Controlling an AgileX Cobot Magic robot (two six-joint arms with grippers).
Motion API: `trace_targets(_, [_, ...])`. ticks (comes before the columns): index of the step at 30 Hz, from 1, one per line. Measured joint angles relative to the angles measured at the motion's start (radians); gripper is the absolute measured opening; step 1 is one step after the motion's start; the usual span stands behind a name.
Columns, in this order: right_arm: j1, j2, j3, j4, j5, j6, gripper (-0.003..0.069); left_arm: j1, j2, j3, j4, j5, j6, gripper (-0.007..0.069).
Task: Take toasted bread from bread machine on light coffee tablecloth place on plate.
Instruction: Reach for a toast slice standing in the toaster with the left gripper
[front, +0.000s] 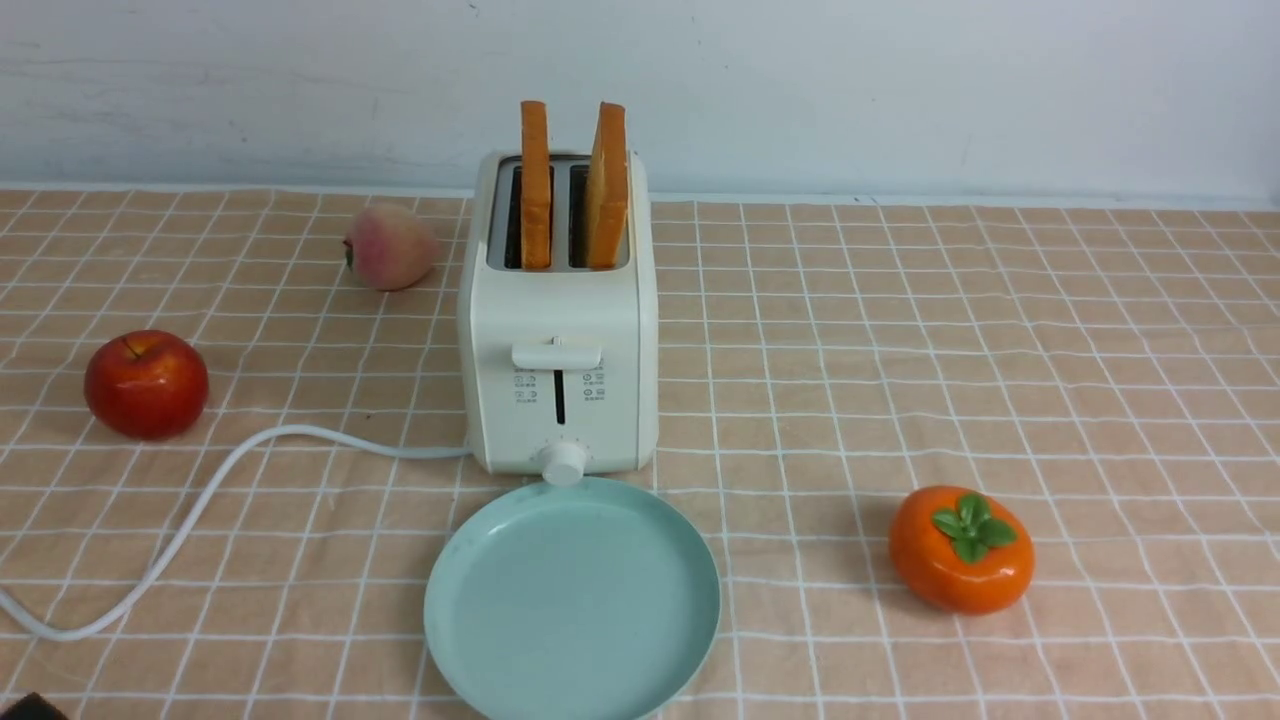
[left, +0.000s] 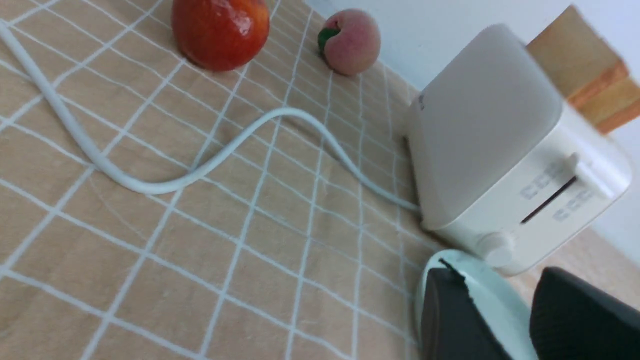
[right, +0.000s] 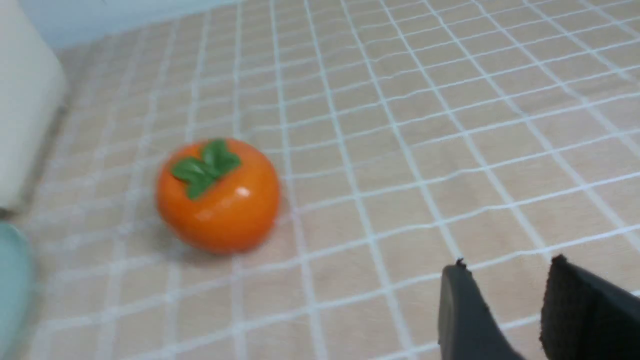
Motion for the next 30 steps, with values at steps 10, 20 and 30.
trace_targets(10, [0.000,0.000,0.003,0.496,-0.252,0.178,0.0239,0.000,0.000,0.000,-0.234,-0.250,-0.020,0.0190])
trace_targets(20, [0.021,0.012,-0.235,0.463,-0.111,0.102,0.0188,0.000,0.009,-0.257,-0.286,-0.177,0.030,-0.0014])
trace_targets(30, [0.032,0.514,-0.830,0.329,0.612,-0.205,-0.0017,0.000,0.636,-0.865,-0.088,0.715,0.195,-0.0014])
